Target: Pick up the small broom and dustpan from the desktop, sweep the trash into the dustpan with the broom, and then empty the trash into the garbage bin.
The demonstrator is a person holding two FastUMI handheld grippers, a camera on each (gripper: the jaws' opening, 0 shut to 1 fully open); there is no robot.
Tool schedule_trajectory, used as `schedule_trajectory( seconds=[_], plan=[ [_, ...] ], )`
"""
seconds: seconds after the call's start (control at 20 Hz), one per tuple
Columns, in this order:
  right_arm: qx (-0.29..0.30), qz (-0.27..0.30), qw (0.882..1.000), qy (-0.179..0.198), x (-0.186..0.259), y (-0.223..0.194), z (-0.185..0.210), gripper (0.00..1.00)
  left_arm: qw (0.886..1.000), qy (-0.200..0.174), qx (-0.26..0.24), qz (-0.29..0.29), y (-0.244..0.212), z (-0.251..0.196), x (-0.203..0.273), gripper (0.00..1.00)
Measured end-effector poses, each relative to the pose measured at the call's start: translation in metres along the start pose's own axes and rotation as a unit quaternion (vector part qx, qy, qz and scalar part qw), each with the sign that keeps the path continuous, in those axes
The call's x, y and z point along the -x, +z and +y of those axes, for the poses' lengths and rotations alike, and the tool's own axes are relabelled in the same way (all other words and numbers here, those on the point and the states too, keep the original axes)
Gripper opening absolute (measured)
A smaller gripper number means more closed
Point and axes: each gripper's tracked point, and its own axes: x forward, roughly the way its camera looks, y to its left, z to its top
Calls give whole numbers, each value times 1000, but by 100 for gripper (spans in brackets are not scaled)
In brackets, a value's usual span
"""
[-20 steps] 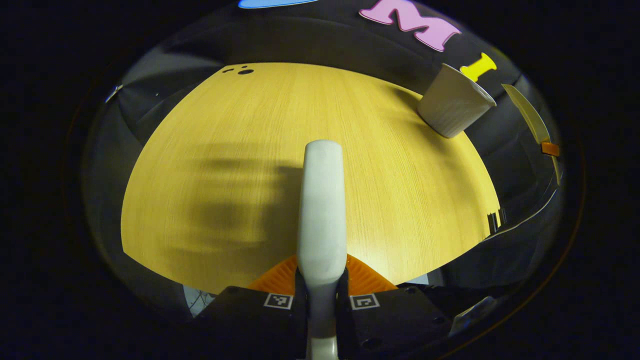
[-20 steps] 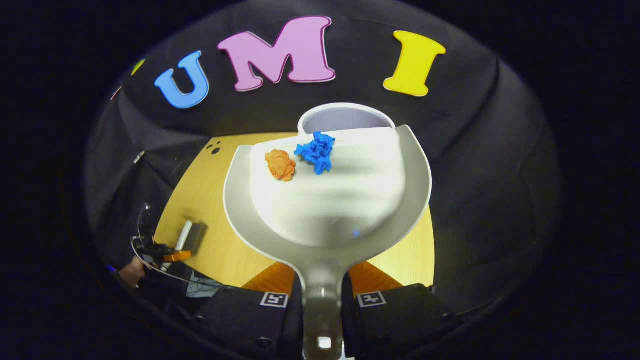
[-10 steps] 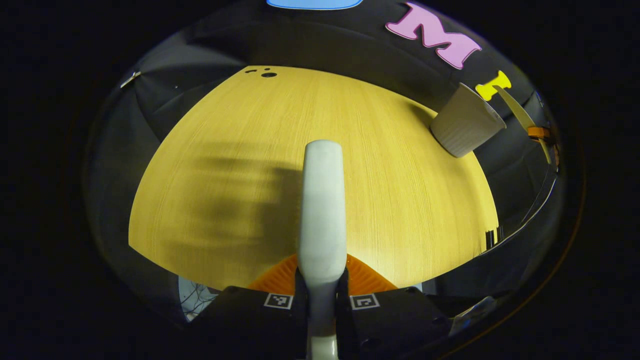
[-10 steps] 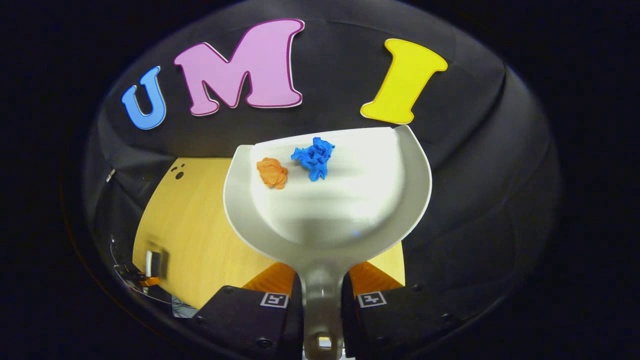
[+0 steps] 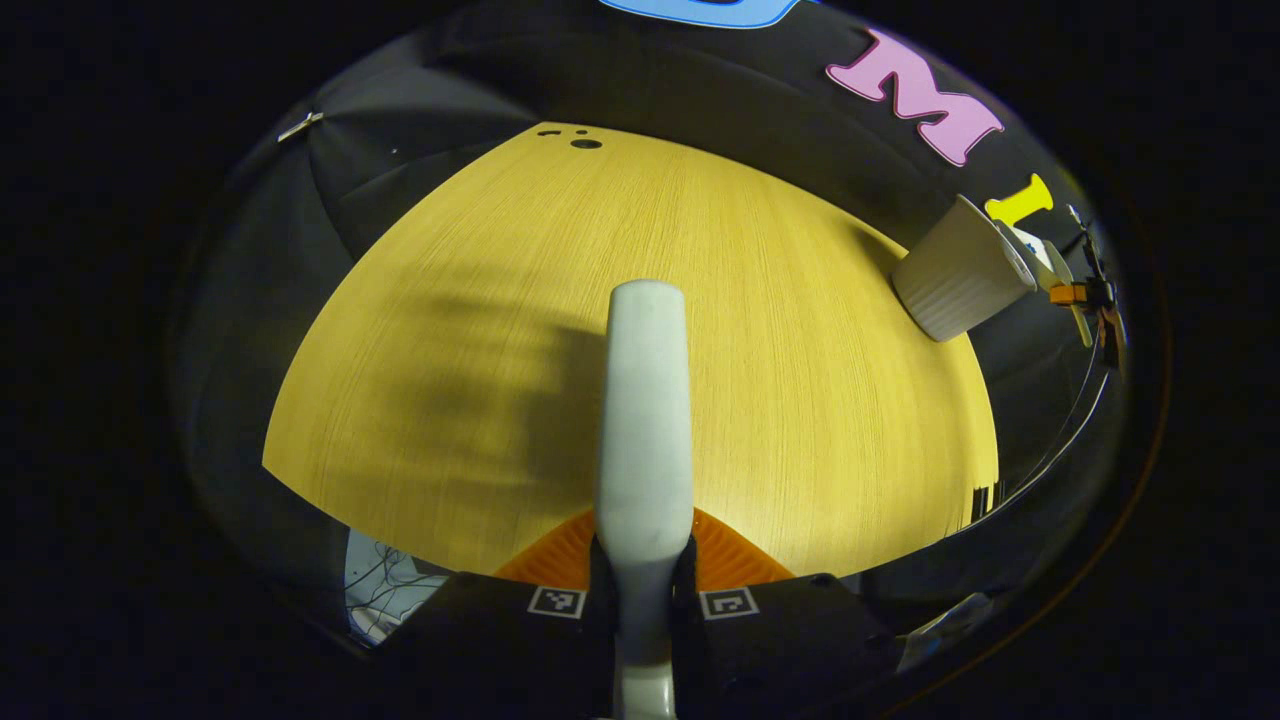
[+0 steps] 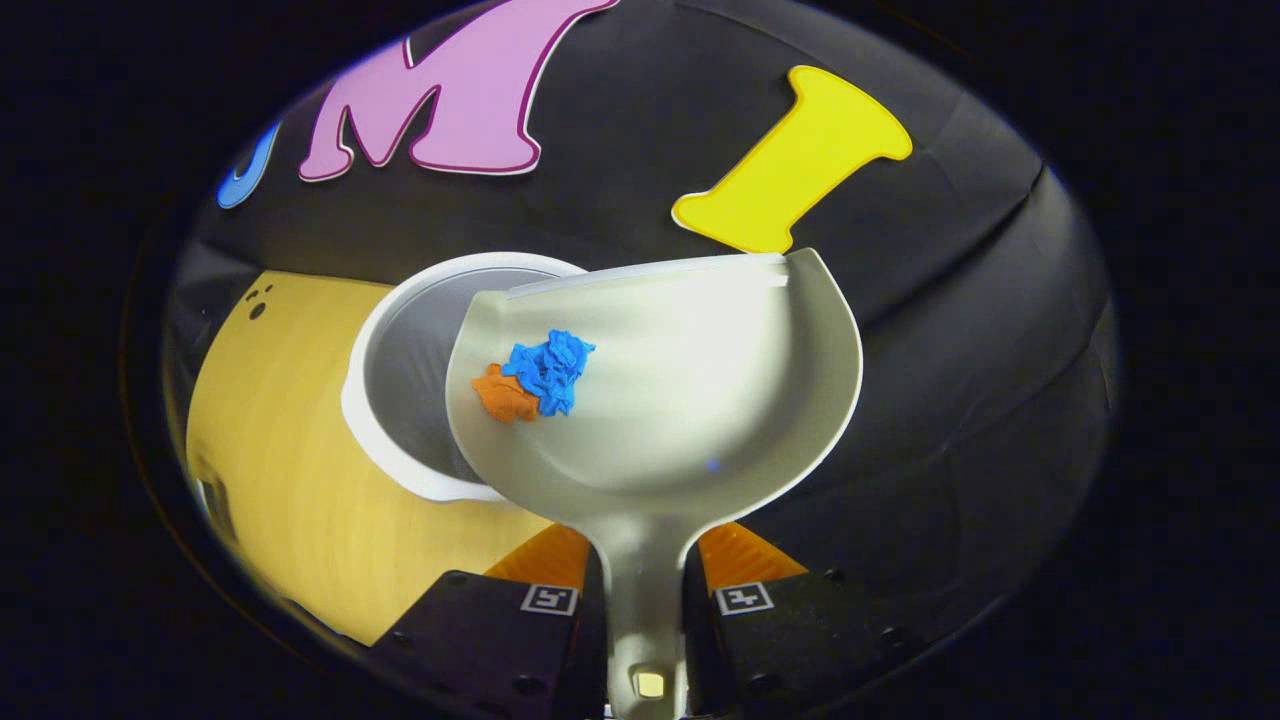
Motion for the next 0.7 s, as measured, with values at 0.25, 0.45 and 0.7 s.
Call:
schedule_trajectory(
  seconds=[0.25, 0.45, 0.7],
  plan=[
    [87, -24, 994, -68, -3, 2, -5, 35, 1000, 1, -3, 11, 6, 4, -1, 27],
    [197, -54, 970, -136, -2, 12, -10, 35, 1000, 11, -18, 15, 18, 11, 2, 27],
    [309, -84, 925, -206, 5, 29, -17, 35, 999, 10, -27, 23, 27, 14, -1, 27]
  ],
)
